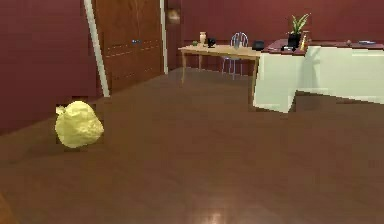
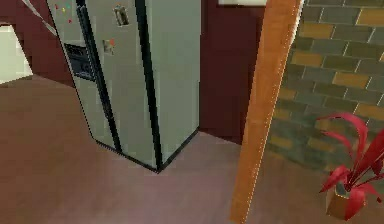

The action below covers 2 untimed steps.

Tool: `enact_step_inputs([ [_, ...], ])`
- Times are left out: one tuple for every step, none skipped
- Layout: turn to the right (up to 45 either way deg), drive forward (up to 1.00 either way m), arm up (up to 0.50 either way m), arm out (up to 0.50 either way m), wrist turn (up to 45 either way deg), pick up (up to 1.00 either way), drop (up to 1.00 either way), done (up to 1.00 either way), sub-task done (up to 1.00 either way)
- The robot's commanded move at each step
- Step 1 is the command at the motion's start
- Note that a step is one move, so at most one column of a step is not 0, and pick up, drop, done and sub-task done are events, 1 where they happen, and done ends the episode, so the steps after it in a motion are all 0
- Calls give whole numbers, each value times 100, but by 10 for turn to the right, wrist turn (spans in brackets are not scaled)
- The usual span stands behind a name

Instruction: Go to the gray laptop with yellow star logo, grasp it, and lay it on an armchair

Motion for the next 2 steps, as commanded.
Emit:
enact_step_inputs([
  [-450,0,0,0,0,0,0,0,0],
  [-450,0,0,0,0,0,0,0,0],
])
